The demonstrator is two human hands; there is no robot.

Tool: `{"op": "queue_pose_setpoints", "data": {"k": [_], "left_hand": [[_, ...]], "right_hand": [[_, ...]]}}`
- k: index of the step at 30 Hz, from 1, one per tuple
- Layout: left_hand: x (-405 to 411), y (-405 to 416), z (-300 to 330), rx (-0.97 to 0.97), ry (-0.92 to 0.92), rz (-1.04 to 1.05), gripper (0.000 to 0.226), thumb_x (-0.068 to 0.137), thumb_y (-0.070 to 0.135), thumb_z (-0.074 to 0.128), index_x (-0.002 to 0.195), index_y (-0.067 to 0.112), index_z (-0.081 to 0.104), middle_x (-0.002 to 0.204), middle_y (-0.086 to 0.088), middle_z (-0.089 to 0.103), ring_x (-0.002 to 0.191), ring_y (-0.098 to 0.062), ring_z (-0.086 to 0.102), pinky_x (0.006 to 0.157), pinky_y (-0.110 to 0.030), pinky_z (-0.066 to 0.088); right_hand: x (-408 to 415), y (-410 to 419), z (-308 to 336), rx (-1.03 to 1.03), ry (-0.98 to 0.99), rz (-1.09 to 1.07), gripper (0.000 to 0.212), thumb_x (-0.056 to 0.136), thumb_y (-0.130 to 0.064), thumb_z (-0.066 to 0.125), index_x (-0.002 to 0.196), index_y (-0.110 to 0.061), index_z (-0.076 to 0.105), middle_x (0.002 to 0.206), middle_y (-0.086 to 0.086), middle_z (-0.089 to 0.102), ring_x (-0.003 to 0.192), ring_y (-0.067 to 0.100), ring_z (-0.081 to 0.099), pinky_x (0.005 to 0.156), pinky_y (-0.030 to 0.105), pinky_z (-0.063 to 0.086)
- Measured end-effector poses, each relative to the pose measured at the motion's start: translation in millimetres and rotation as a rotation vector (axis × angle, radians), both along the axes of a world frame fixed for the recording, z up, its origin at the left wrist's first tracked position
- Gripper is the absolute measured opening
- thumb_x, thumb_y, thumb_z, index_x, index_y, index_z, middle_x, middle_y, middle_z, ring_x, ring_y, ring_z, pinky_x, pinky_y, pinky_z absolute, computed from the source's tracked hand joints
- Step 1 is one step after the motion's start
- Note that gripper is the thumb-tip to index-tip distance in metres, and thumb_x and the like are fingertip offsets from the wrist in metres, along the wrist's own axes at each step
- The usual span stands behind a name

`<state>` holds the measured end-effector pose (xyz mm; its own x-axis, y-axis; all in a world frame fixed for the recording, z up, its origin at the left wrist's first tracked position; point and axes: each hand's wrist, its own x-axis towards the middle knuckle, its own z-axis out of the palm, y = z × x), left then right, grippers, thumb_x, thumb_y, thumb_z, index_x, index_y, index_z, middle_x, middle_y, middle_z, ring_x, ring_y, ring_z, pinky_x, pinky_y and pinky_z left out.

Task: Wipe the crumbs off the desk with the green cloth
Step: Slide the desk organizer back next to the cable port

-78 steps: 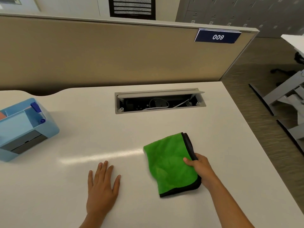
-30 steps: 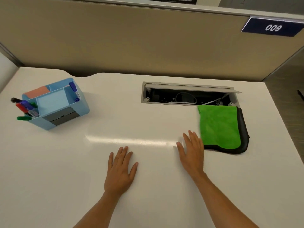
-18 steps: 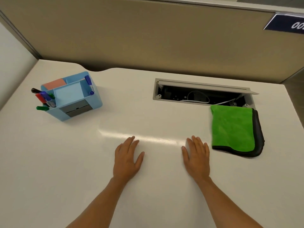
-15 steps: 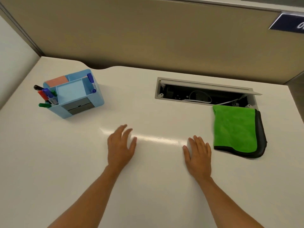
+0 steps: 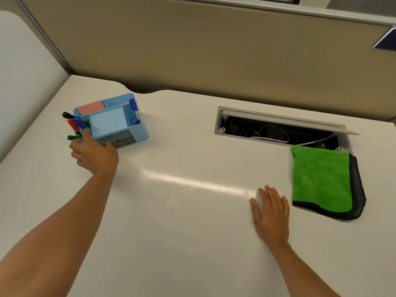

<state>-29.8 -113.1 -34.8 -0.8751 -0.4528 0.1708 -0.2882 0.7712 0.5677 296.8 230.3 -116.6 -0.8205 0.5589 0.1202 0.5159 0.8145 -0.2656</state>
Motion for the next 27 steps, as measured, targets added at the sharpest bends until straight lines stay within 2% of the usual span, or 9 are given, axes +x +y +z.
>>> {"op": "queue_pose_setpoints", "data": {"k": [5,8,13,17,27], "left_hand": [[-18.8,-9.7,-4.9,0.069,-0.021,0.119,0.052,0.08,0.013,0.07,0.125,0.026,0.047,0.135,-0.019,0.037,0.118,-0.039,0.041,0.1,-0.047,0.04],[-20.1,-14.6,-10.4,0.102,-0.048,0.145,0.043,0.08,0.017,0.073,0.118,0.021,0.051,0.132,-0.019,0.038,0.116,-0.039,0.041,0.098,-0.048,0.041],[-22.3,-26.2,-16.3,0.264,-0.061,-0.037,0.046,0.083,0.017,0.072,0.124,0.015,0.052,0.134,-0.02,0.042,0.12,-0.039,0.048,0.104,-0.047,0.043],[-25.9,-34.2,-9.5,0.207,-0.046,-0.129,0.044,0.079,0.018,0.076,0.117,0.004,0.058,0.124,-0.024,0.058,0.113,-0.043,0.055,0.097,-0.052,0.047],[-12.6,-6.7,-4.4,0.286,-0.019,-0.266,0.034,0.081,0.022,0.075,0.105,0.002,0.064,0.116,-0.024,0.062,0.106,-0.039,0.058,0.09,-0.043,0.049]], "right_hand": [[-0.3,0.0,0.2,-0.007,-0.008,-0.004,0.051,0.095,-0.046,0.036,0.129,-0.014,0.054,0.141,0.008,0.053,0.136,0.025,0.041,0.117,0.046,0.021],[-0.3,0.1,0.3,-0.009,-0.008,-0.007,0.051,0.095,-0.047,0.035,0.13,-0.014,0.054,0.141,0.008,0.053,0.136,0.024,0.04,0.118,0.046,0.02],[-0.8,-0.7,1.7,-0.008,-0.003,-0.005,0.05,0.095,-0.046,0.036,0.129,-0.014,0.055,0.141,0.008,0.053,0.136,0.024,0.041,0.117,0.046,0.022],[-1.8,-1.5,3.4,-0.006,0.015,-0.009,0.05,0.095,-0.046,0.037,0.128,-0.014,0.056,0.139,0.008,0.054,0.135,0.024,0.042,0.117,0.047,0.023],[-1.8,-2.1,2.6,-0.004,0.018,-0.008,0.048,0.095,-0.044,0.038,0.126,-0.014,0.057,0.139,0.008,0.055,0.135,0.025,0.043,0.116,0.047,0.024]]}}
